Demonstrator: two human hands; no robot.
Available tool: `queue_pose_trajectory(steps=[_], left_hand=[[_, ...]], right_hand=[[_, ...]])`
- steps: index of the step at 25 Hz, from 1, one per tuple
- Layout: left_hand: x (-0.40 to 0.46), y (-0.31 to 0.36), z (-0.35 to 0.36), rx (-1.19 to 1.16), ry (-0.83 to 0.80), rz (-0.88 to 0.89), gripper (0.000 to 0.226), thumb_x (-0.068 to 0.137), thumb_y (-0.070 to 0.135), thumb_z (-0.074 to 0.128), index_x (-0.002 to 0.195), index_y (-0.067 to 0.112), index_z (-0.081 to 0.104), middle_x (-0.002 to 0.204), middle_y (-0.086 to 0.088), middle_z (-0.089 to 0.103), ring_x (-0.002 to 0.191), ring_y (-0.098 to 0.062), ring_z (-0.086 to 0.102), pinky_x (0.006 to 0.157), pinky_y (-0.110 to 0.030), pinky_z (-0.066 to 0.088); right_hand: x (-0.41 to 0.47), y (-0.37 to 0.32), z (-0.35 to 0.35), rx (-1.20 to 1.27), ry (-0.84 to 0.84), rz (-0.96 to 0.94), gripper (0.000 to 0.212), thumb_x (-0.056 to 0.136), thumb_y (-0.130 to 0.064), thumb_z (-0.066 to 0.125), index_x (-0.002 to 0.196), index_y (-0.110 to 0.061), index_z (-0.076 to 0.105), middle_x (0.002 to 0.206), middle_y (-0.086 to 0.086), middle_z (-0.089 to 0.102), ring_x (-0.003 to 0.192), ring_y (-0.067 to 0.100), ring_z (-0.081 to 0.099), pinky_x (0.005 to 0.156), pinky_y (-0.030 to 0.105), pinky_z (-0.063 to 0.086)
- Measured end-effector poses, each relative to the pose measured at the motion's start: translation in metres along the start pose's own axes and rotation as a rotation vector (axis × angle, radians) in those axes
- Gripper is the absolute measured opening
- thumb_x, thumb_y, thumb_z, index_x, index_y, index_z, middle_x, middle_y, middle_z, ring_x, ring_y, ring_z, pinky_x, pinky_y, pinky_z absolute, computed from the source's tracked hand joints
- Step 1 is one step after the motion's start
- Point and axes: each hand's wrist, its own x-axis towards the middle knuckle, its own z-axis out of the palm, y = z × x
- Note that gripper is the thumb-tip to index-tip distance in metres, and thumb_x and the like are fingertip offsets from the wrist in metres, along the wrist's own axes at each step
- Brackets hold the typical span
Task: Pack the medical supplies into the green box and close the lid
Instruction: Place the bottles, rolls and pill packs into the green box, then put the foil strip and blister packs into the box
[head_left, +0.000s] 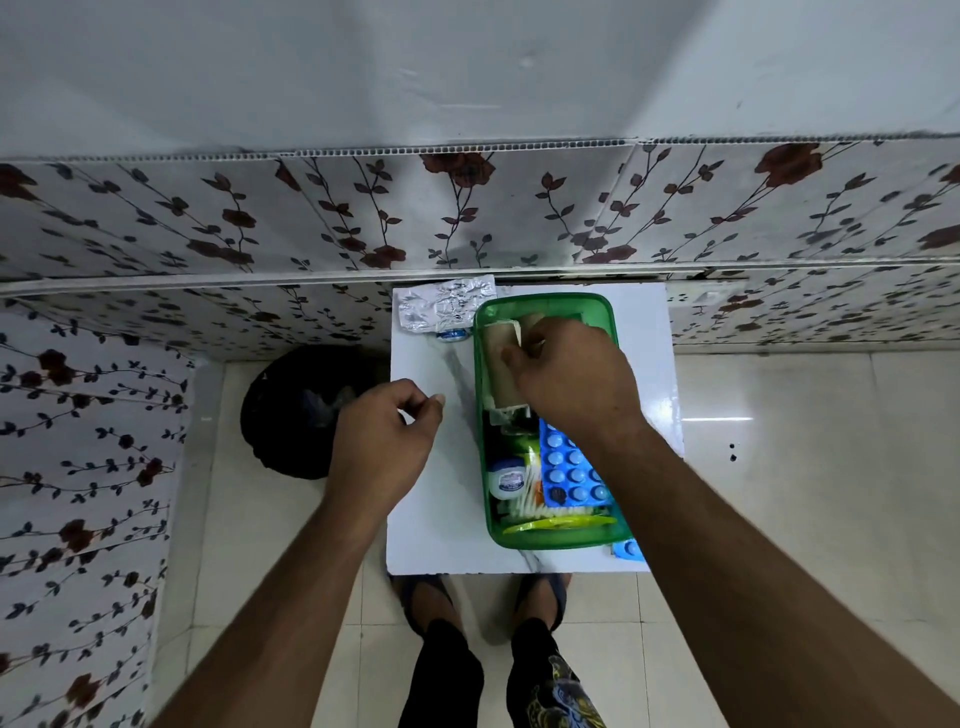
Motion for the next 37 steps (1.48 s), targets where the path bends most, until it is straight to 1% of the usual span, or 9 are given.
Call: queue_pose_trajectory(steps=[9,12,14,17,19,24,31,34,37], left_hand=[[0.005,-0.012,-0.001,-0.035,-0.047,-0.057,0.028,0.088,0.031,0.065,0.065,0.015,0.06,0.057,0.004,0.059,0.049,-0.011,0.052,0.053,-0.025,0.042],[0.03,-0.013,0.003,-0.098,0.004,-0.105,0.012,0.086,0.033,0.067,0.091,0.022,0.065,0.087,0.006,0.068,0.076,-0.017,0.064,0.071,-0.03,0.05],[0.061,-0.016,0.011,-0.084,0.058,-0.188,0.039,0.082,0.043,0.069,0.111,0.019,0.059,0.109,-0.003,0.064,0.097,-0.023,0.062,0.083,-0.035,0.05],[0.105,-0.012,0.024,-0.059,0.089,-0.328,0.071,0.071,0.058,0.074,0.123,0.015,0.05,0.127,-0.013,0.057,0.114,-0.032,0.056,0.092,-0.043,0.049],[0.12,-0.009,0.03,-0.086,0.086,-0.371,0.075,0.069,0.055,0.078,0.124,0.01,0.052,0.129,-0.014,0.058,0.114,-0.032,0.057,0.086,-0.036,0.047],[0.123,-0.013,0.019,-0.12,0.186,-0.386,0.037,0.075,0.029,0.081,0.103,0.008,0.07,0.107,-0.01,0.073,0.084,-0.02,0.062,0.07,-0.025,0.041],[0.047,0.008,-0.053,-0.32,0.422,-0.233,0.025,0.086,0.02,0.065,0.109,0.016,0.071,0.093,-0.005,0.071,0.082,-0.023,0.067,0.084,-0.045,0.058],[0.019,0.056,-0.049,-0.288,0.254,-0.037,0.028,0.091,0.014,0.063,0.118,0.014,0.068,0.101,0.001,0.069,0.086,-0.013,0.064,0.082,-0.025,0.053],[0.017,0.085,-0.02,-0.206,0.028,0.114,0.029,0.093,0.011,0.06,0.12,0.017,0.068,0.105,0.005,0.069,0.089,-0.013,0.066,0.081,-0.027,0.052]], right_hand=[[-0.005,0.005,0.001,0.072,0.059,-0.012,0.032,0.088,-0.047,0.056,0.099,-0.02,0.069,0.091,0.001,0.075,0.087,0.027,0.068,0.075,0.036,0.055],[-0.013,0.027,-0.026,0.231,0.288,0.059,0.024,0.088,-0.041,0.06,0.097,-0.022,0.071,0.086,-0.004,0.074,0.08,0.019,0.068,0.072,0.032,0.053],[-0.011,0.049,-0.034,0.327,0.351,0.128,0.018,0.089,-0.033,0.061,0.094,-0.02,0.072,0.082,-0.006,0.071,0.078,0.017,0.067,0.069,0.029,0.048],[0.001,0.077,-0.028,0.356,0.287,0.24,0.014,0.089,-0.03,0.061,0.092,-0.021,0.071,0.081,-0.006,0.071,0.077,0.018,0.066,0.068,0.028,0.045],[0.007,0.09,-0.024,0.346,0.23,0.283,0.014,0.089,-0.031,0.06,0.092,-0.023,0.071,0.083,-0.003,0.073,0.072,0.018,0.065,0.066,0.03,0.047],[0.007,0.111,-0.022,0.343,0.176,0.327,0.011,0.087,-0.025,0.062,0.091,-0.022,0.072,0.08,0.001,0.074,0.065,0.017,0.063,0.06,0.027,0.043],[-0.032,0.143,-0.038,0.179,0.016,0.423,0.017,0.08,-0.026,0.068,0.097,-0.025,0.068,0.081,-0.005,0.071,0.07,0.013,0.063,0.068,0.028,0.045],[-0.057,0.165,-0.034,0.01,-0.158,0.509,0.039,0.071,-0.04,0.079,0.097,-0.022,0.057,0.086,-0.002,0.067,0.082,0.019,0.063,0.07,0.031,0.047],[-0.068,0.172,-0.021,-0.063,-0.302,0.543,0.066,0.063,-0.048,0.085,0.106,-0.017,0.046,0.091,-0.001,0.059,0.087,0.022,0.061,0.071,0.036,0.05]])
